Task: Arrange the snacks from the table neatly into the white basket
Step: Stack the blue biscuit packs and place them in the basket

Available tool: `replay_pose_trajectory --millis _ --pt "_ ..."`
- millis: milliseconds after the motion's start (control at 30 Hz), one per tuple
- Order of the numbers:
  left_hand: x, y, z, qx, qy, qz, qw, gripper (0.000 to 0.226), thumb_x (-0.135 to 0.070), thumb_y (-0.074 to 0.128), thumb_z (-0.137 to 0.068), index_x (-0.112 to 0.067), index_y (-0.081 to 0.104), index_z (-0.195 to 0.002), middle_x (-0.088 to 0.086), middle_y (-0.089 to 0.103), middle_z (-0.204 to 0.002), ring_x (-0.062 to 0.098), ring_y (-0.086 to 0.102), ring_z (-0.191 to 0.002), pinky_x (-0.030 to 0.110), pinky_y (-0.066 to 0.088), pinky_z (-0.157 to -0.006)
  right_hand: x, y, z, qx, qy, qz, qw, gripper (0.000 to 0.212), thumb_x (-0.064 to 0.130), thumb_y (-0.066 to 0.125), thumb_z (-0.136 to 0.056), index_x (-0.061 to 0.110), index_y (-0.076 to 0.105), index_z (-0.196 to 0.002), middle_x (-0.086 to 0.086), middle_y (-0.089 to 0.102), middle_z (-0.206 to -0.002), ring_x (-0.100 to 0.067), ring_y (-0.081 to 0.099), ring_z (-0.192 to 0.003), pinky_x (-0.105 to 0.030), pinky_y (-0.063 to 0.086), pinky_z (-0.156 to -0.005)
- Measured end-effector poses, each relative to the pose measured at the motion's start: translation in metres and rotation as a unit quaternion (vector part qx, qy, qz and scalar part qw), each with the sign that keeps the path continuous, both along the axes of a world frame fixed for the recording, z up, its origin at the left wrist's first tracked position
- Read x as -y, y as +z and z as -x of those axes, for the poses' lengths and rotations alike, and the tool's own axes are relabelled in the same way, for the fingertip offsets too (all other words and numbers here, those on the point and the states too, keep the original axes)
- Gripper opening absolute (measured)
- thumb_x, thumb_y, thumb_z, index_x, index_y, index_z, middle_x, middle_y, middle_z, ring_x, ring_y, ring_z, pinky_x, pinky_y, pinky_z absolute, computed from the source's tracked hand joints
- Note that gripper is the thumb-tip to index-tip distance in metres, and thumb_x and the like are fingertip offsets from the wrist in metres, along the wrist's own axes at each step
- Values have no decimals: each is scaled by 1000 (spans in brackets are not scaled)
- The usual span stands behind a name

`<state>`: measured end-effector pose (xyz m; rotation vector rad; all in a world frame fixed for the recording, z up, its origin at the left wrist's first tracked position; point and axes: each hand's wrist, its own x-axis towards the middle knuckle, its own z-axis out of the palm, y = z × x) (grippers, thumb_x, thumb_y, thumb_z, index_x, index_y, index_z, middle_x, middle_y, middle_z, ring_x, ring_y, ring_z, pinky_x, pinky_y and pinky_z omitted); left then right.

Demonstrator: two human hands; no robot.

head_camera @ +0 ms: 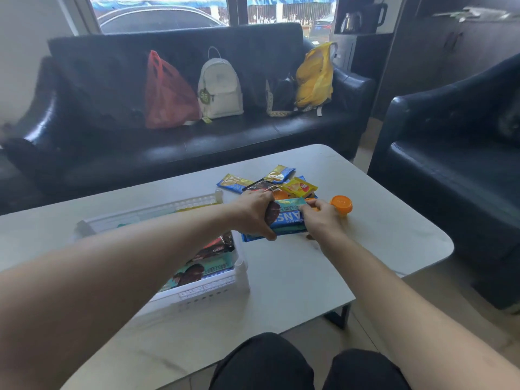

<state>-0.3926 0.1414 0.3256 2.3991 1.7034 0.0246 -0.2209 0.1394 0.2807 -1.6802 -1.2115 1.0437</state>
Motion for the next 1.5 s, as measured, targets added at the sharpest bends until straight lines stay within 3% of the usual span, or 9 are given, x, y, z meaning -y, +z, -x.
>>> replay_pose_trajectory --millis 167,267,500,567,700,833,1033,1300,1500 --pt "19 21 30 0 19 -3 1000 61 -47 84 -65 -23 49 -108 0 55 -107 20 49 -94 30 38 -75 11 19 29 19 37 -1 999 19 34 52 -97 22 60 -109 -3 68 -104 -15 65 -85 -34 58 -63" --pt "32 27 50 -11 32 -7 999 57 -48 84 -65 -24 47 -102 -1 54 -103 21 50 -93 30 37 -74 17 29 48 23 61 -9 998 19 30 53 -98 18 60 -111 -5 67 -106 -12 62 -80 -31 55 -59" --pt "54 27 89 -11 62 6 998 65 -50 84 -64 -19 50 -109 2 56 -111 23 51 -97 32 43 -79 31 39 85 57 108 5 993 18 31 54 -99 19 59 -111 -5 66 -103 -21 66 -93 -38 60 -73" --pt "60 26 98 -4 68 4 998 68 -49 85 -64 -18 51 -114 1 58 -114 23 53 -98 32 45 -81 34 39 94 68 119 5 991 18 31 55 -97 19 60 -110 -5 67 -102 -21 66 -92 -36 59 -69" --pt "74 17 115 19 79 20 997 67 -44 86 -65 -22 48 -114 0 58 -116 20 50 -94 27 39 -78 39 37 111 92 145 -1 985 9 28 58 -95 20 60 -90 0 63 -86 -12 58 -73 -36 55 -69" --pt "82 8 128 8 84 37 996 69 -47 85 -65 -21 48 -117 1 57 -118 20 52 -97 29 41 -80 46 34 124 132 165 6 977 22 26 60 -94 20 57 -72 1 64 -76 -11 57 -64 -29 49 -57" --pt "88 -7 139 -20 79 35 996 76 -54 85 -62 -22 46 -119 -1 54 -117 19 50 -101 32 45 -85 53 28 136 157 189 30 969 14 25 62 -92 13 68 -97 -7 70 -98 -23 67 -94 -41 58 -83" --pt "89 -25 140 24 81 86 993 70 -42 88 -66 -19 51 -121 1 56 -113 19 54 -98 27 46 -78 58 19 134 267 190 16 945 16 27 69 -87 13 69 -92 -8 72 -101 -24 66 -96 -44 57 -85" --pt "87 -26 140 64 80 100 990 73 -38 89 -67 -19 48 -125 0 56 -117 18 54 -100 27 48 -81 62 17 135 324 211 -18 922 38 35 68 -88 24 61 -123 -2 68 -119 -23 62 -112 -42 51 -95"
